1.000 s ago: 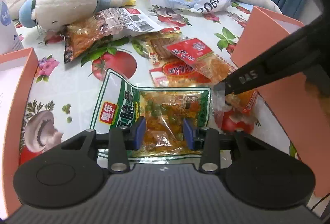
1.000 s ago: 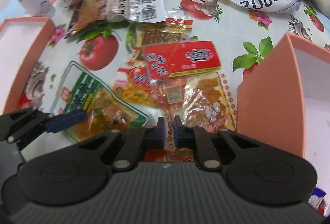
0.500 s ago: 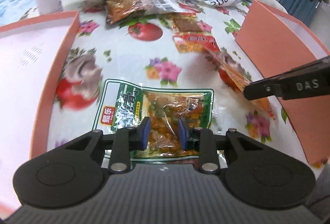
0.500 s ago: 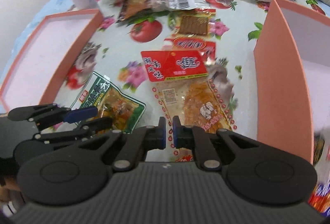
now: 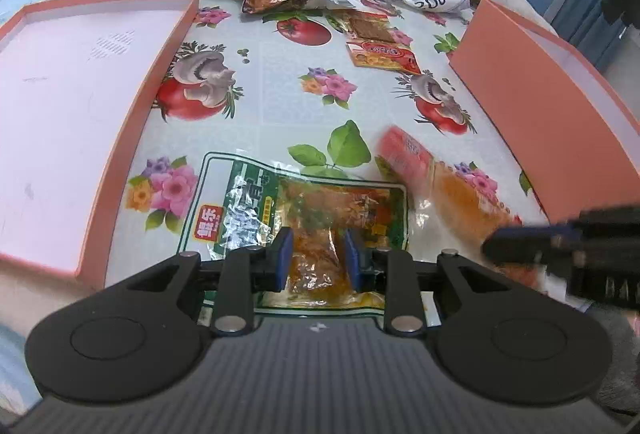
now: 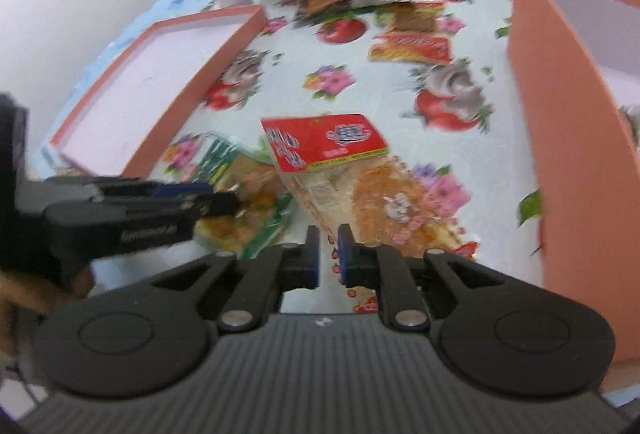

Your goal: Organize snacks

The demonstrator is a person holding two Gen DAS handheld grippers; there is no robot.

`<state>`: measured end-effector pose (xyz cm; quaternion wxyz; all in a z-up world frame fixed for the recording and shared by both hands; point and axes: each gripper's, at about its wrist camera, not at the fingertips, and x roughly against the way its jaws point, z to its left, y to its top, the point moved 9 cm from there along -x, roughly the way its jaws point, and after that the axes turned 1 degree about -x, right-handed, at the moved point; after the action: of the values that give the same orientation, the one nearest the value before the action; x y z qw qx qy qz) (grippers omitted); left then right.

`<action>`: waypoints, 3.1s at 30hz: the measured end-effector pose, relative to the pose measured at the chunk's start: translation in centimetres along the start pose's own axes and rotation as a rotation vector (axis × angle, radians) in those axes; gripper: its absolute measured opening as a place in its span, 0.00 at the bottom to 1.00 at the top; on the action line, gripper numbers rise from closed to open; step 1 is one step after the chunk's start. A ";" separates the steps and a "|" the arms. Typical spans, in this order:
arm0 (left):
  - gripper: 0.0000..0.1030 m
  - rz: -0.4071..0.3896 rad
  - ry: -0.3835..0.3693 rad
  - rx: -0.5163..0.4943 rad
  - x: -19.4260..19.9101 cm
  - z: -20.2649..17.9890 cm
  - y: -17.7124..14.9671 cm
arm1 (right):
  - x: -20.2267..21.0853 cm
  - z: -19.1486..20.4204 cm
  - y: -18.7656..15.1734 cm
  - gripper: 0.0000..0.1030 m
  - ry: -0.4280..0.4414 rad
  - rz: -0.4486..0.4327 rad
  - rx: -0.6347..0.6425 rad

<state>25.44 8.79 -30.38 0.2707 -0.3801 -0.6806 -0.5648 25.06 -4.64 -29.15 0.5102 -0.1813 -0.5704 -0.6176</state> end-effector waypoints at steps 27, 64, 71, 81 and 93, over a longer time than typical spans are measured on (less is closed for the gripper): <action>0.94 0.011 -0.022 -0.190 -3.1 -2.4 -0.1 | -3.4 -4.0 -1.0 0.85 -0.200 -0.064 0.206; 0.40 -0.100 0.036 0.020 3.3 -4.1 1.4 | 5.9 -3.4 1.3 0.32 -0.159 -0.207 -0.097; 0.40 -0.198 0.003 0.038 8.1 -6.0 3.5 | 10.8 -2.3 1.7 0.32 -0.152 -0.309 -0.120; 0.40 -0.301 -0.053 0.041 13.9 -9.6 4.9 | 16.9 -2.2 0.4 0.32 -0.180 -0.399 -0.168; 0.40 -0.307 -0.201 -0.021 16.8 -17.7 4.8 | 22.8 -5.2 -2.0 0.32 -0.288 -0.456 -0.218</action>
<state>18.86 -4.56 -10.44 0.1080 -0.3289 -0.7484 -0.5657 15.87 -19.28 -13.26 0.2497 -0.1879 -0.5933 -0.7418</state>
